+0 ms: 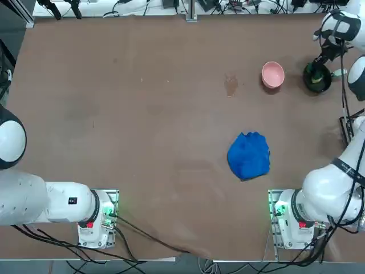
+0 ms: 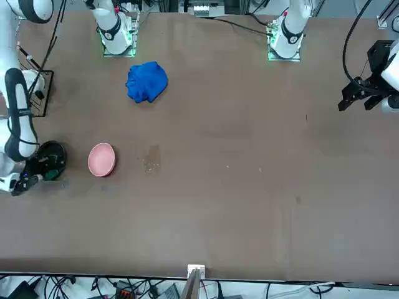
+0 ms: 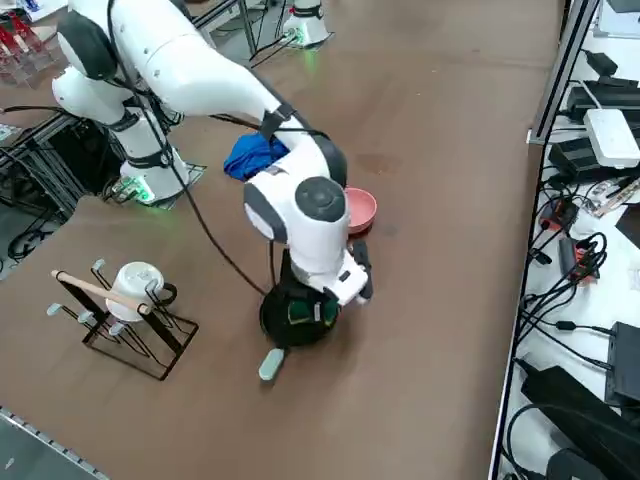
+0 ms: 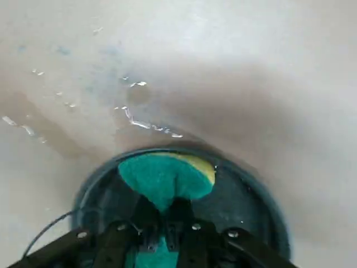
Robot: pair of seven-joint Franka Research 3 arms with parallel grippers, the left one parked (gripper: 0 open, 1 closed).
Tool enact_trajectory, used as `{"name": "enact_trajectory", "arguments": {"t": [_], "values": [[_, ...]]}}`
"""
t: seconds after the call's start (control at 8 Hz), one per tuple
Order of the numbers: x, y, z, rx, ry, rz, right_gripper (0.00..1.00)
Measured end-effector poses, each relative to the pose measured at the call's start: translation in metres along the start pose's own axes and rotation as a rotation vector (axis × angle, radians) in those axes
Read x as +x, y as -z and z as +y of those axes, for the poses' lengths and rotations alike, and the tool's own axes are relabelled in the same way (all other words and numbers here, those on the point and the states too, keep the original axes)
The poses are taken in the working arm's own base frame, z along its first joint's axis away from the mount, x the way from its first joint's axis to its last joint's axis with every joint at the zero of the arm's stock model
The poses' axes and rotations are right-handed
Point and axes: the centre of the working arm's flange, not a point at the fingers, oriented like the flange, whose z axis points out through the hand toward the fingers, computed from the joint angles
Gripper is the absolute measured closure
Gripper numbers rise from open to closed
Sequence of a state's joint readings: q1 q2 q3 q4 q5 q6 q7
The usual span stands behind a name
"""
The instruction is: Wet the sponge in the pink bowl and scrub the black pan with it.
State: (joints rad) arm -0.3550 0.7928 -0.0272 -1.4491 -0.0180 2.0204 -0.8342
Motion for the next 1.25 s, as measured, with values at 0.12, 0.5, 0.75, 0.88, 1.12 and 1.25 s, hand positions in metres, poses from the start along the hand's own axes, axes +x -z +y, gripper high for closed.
{"name": "enact_trajectory", "arguments": {"t": [0.12,0.5,0.75,0.88,1.12,1.25], "values": [[-0.004,-0.003,-0.005,0.041,0.0,-0.036,0.92],[-0.028,-0.011,-0.002,0.136,-0.019,-0.112,0.92],[-0.051,-0.01,0.015,0.151,-0.022,-0.106,0.92],[-0.06,-0.009,0.023,0.149,-0.023,-0.099,0.92],[-0.068,-0.002,0.036,0.11,-0.026,-0.076,0.92],[-0.067,0.0,0.041,0.073,-0.027,-0.055,0.92]]}}
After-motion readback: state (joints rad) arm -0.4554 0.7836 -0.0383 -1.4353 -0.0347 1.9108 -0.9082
